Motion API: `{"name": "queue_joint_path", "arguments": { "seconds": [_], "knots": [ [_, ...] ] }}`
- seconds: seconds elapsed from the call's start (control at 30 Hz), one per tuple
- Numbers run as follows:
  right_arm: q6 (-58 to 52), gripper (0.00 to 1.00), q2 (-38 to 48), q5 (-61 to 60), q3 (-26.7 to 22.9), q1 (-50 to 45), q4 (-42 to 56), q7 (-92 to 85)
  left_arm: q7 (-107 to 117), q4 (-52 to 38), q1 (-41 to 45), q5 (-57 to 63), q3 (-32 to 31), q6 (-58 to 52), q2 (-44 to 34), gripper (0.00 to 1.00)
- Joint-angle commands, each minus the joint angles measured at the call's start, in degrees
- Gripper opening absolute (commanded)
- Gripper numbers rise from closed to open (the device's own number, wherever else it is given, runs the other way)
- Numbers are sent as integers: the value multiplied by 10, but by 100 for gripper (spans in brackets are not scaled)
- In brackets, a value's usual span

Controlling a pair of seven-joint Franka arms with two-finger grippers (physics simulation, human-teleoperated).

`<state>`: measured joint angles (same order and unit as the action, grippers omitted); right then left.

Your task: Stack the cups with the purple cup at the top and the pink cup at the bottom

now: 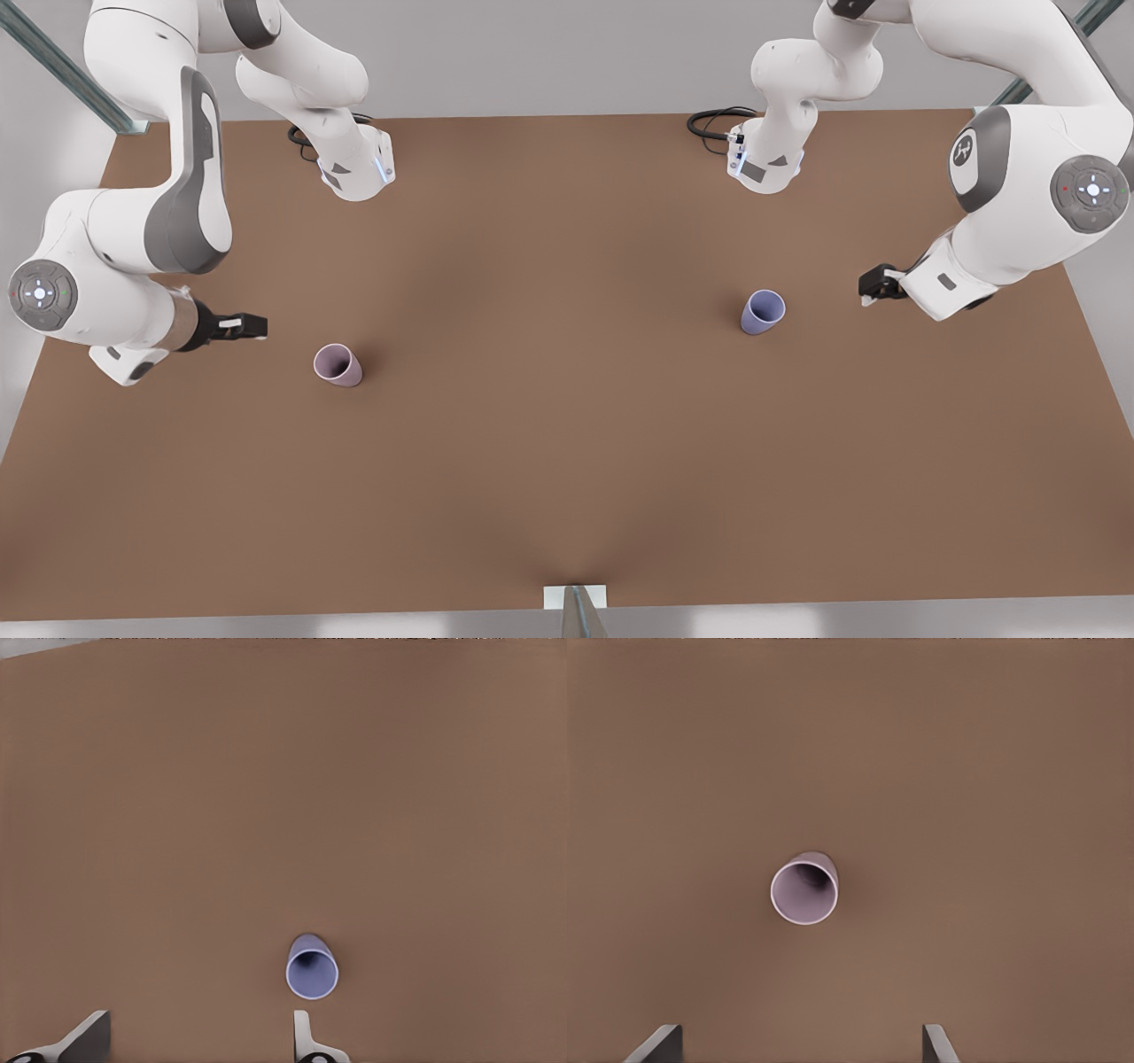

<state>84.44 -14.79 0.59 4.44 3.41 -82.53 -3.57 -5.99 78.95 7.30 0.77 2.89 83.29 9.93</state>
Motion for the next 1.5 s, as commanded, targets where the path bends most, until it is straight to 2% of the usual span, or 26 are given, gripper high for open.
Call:
{"name": "queue_joint_path", "arguments": {
  "seconds": [0.0,0.17,0.43,0.6,0.7,1.07,1.23,1.3,1.37,1.4,1.43,1.47],
  "knots": [
    [16,100,1,1,0,0,2,-12,-21,0,0,0,0,13,-2,100],
    [18,100,2,4,0,0,3,-10,-18,0,-1,1,0,17,12,100],
    [244,100,-16,-1,5,-31,-178,-5,-29,1,-1,-1,0,13,4,100],
    [334,100,-68,1,0,-23,-200,-3,-30,1,-1,-1,-2,13,4,100],
    [336,100,-83,2,0,-22,-201,-2,-30,2,-1,-2,-2,13,7,100],
    [384,100,-46,3,0,-5,-318,-15,-30,1,-1,-3,-2,12,2,100],
    [459,100,-53,3,0,-2,-366,-17,-29,4,-1,-4,-3,10,3,100],
    [459,90,-54,3,0,-5,-366,-17,-29,4,-1,-4,-3,10,3,100],
    [460,67,-60,3,0,-5,-364,-17,-30,4,-1,-3,-1,10,4,100],
    [460,48,-62,2,0,-5,-362,-16,-30,4,-2,-3,-1,11,5,100],
    [461,38,-63,0,0,-5,-360,-15,-30,3,-1,-4,-1,12,6,100],
    [461,38,-66,-1,0,-5,-360,-15,-30,3,-1,-4,-1,13,7,100]
  ]
}}
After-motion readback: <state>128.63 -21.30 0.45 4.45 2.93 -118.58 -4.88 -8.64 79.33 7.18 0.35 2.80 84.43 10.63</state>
